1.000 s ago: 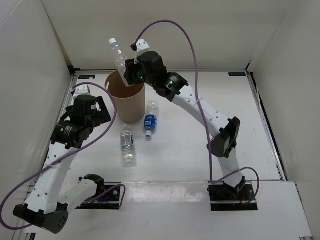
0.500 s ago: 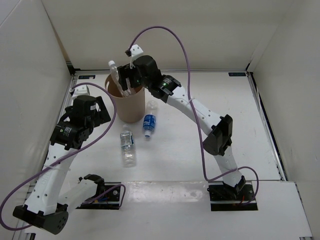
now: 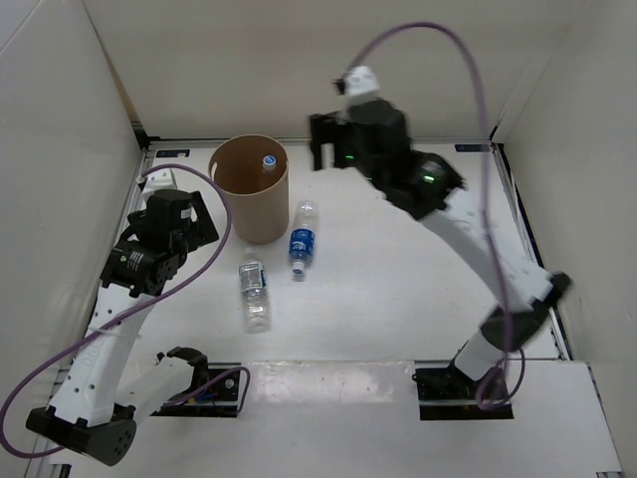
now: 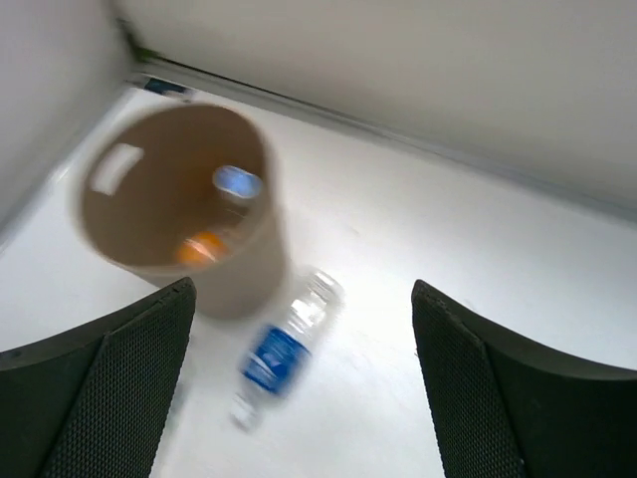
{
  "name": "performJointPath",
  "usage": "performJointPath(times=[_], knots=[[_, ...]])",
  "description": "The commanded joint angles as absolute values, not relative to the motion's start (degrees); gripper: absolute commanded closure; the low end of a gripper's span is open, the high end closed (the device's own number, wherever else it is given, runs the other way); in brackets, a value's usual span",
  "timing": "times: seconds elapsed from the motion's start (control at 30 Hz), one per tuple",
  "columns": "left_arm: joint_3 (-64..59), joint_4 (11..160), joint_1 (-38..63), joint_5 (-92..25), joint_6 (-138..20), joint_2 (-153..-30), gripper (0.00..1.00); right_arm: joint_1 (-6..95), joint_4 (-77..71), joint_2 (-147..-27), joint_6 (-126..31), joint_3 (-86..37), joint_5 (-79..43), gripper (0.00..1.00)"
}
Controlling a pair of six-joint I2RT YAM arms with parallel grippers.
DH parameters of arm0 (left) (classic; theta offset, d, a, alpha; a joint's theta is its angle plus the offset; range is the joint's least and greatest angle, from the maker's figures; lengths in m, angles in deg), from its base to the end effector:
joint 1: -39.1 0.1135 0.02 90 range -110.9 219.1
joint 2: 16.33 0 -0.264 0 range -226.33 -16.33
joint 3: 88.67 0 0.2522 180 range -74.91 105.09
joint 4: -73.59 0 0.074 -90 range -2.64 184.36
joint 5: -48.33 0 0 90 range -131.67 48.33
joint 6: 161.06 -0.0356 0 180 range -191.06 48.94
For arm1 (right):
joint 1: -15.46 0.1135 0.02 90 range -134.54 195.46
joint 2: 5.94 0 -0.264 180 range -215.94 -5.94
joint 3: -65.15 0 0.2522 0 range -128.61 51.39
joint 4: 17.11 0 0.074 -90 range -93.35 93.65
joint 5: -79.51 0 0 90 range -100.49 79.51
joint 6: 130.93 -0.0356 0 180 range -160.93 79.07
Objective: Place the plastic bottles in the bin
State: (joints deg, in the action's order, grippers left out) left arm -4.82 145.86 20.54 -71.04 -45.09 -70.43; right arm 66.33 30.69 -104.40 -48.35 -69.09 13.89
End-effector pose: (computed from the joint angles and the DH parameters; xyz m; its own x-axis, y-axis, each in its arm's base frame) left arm 0.1587 -0.0349 0.3815 -0.5474 -0.2188 -0.8078 -0.3393 0.9404 -0.0248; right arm 0.2433 0.2758 0.4999 -0.1887 -0.0455 -0.9810 -0.4310 0.9014 0.0411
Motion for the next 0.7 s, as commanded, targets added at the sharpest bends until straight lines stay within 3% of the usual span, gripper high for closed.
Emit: performJointPath(times=[0.0, 0.07, 0.1, 0.13, 0.2, 0.3, 0.57, 0.67], knots=[[-5.6, 145.4, 20.5, -69.7, -44.6, -71.4, 0.01, 59.2, 39.9, -91.7, -53.5, -53.4, 19.7, 0.10], [-6.8, 143.3, 20.6, -61.1, -46.8, -74.1, 0.01, 50.0, 42.6, -82.1, -56.7, -46.0, 15.4, 0.10], [-6.0, 143.5, 20.6, -59.5, -46.5, -77.1, 0.01, 47.0, 39.7, -79.4, -57.7, -33.2, 5.7, 0.10], [-5.8, 143.9, 20.6, -58.2, -45.8, -78.1, 0.01, 38.5, 37.4, -70.3, -57.8, -28.4, 2.5, 0.10], [-5.2, 145.9, 20.5, -55.5, -43.9, -79.9, 0.01, 31.2, 25.9, -64.5, -58.0, -9.9, -4.6, 0.10], [-6.8, 143.5, 19.0, -54.8, -43.1, -79.9, 0.01, 25.0, 18.5, -52.0, -58.1, 3.7, -2.2, 0.10], [-24.1, 133.2, 9.9, -52.8, -36.6, -77.9, 0.01, 20.8, 18.4, -55.9, -65.6, 10.3, 9.6, 0.10], [-26.1, 131.4, 5.6, -58.3, -36.0, -80.5, 0.01, 12.8, 13.9, -56.0, -64.7, 14.5, -1.2, 0.10]])
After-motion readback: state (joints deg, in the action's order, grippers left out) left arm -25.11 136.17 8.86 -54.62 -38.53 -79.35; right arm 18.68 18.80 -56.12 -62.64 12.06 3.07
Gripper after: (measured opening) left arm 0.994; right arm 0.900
